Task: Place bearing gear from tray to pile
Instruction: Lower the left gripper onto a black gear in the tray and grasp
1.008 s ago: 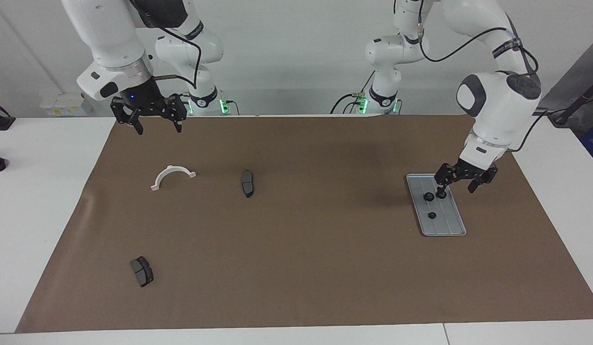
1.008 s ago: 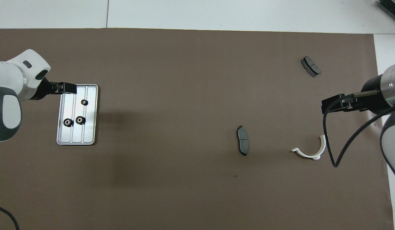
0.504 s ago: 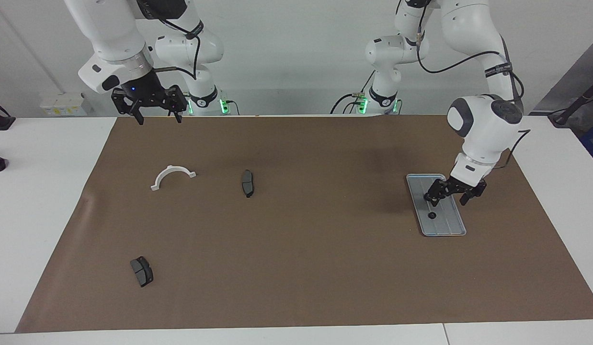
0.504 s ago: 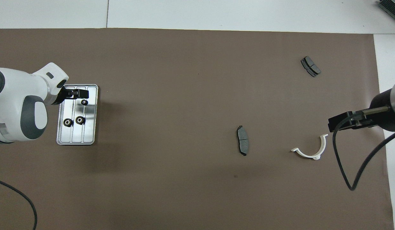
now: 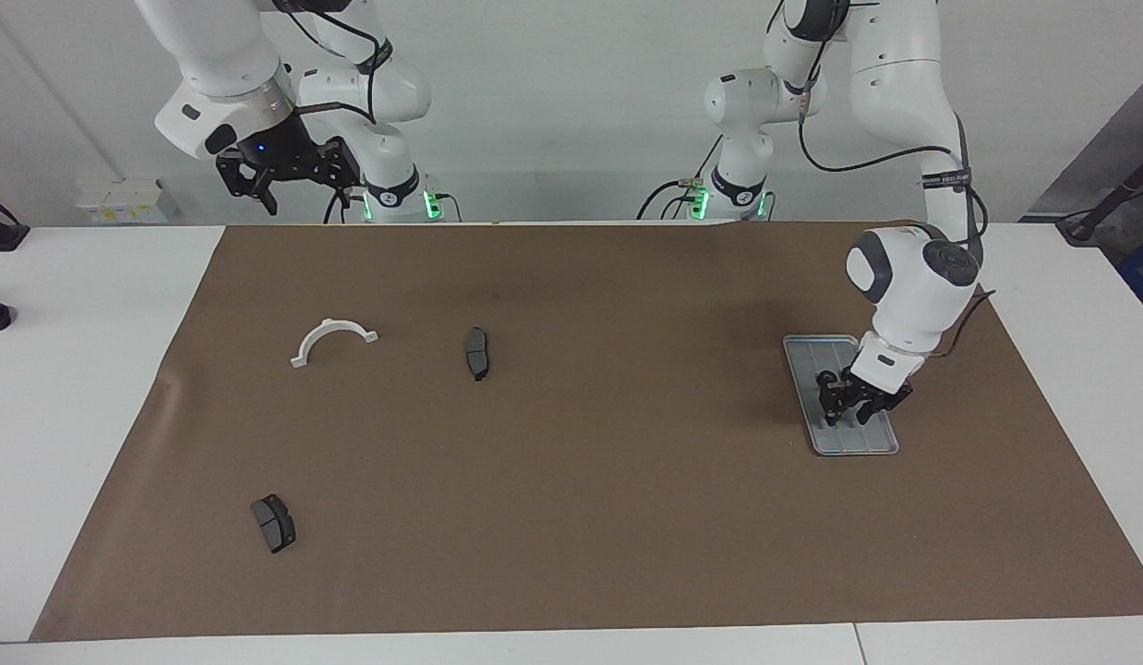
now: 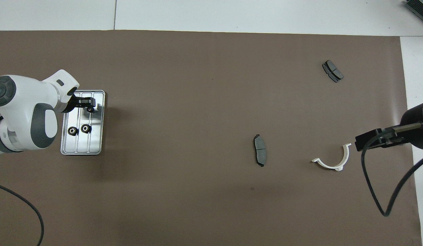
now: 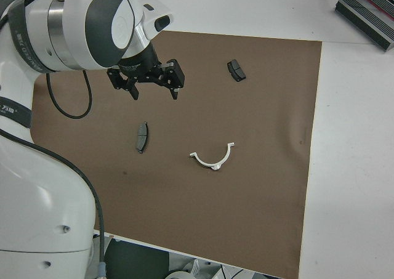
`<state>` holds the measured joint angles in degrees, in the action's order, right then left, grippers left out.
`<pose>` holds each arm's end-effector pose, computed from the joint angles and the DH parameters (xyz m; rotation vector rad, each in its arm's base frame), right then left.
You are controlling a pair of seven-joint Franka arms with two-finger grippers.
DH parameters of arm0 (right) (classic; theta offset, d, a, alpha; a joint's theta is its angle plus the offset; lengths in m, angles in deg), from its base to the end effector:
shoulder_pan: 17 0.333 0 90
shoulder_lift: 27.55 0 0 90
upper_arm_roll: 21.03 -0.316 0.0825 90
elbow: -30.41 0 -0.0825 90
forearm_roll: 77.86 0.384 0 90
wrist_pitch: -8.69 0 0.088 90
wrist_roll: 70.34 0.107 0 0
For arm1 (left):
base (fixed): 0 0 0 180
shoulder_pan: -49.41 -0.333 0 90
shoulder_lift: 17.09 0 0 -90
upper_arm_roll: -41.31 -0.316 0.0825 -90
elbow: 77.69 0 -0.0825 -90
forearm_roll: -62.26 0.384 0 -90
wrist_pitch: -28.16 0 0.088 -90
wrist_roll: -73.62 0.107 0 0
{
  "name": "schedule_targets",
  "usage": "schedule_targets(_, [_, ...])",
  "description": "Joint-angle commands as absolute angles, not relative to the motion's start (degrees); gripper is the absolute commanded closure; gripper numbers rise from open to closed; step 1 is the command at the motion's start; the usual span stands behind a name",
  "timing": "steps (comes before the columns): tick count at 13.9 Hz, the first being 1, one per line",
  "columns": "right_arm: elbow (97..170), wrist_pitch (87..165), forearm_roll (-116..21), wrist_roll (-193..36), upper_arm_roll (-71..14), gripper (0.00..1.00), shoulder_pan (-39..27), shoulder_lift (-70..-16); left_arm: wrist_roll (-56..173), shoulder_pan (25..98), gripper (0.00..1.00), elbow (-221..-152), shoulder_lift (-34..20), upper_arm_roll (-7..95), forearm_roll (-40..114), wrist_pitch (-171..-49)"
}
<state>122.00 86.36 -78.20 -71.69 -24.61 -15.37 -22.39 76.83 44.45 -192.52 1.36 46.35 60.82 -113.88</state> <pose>0.5004 0.0465 0.6421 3.1109 0.1759 -0.2382 0.6177 0.0014 0.3118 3.0918 -0.0497 0.2402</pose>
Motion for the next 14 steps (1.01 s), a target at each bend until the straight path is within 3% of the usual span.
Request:
schedule_targets(1, [123.93,86.21,-76.98,-73.24,-24.9,0.0,-16.39,-20.52,76.96,44.14,0.51,-194.4,1.02,46.58,61.73,-115.01])
schedule_targets(4, [124.01,86.38,-76.98,-73.33,-24.9,0.0,-16.39,-20.52,76.7,44.32,0.54,-195.02,0.76,46.58,61.73,-114.66])
schedule_targets(8, [124.1,87.0,-76.98,-72.98,-24.9,0.0,-16.39,-20.52,76.61,44.32,0.68,-195.46,0.84,46.67,61.73,-115.28])
schedule_targets(11, [124.89,89.97,-76.98,-72.81,-24.9,0.0,-16.39,-20.52,76.7,44.23,1.0,-195.37,0.84,46.67,61.73,-115.19])
schedule_targets(14, [126.21,94.37,-76.98,-72.81,-24.9,0.0,-16.21,-20.43,76.87,44.14,1.0,-194.5,0.84,46.67,61.73,-114.05])
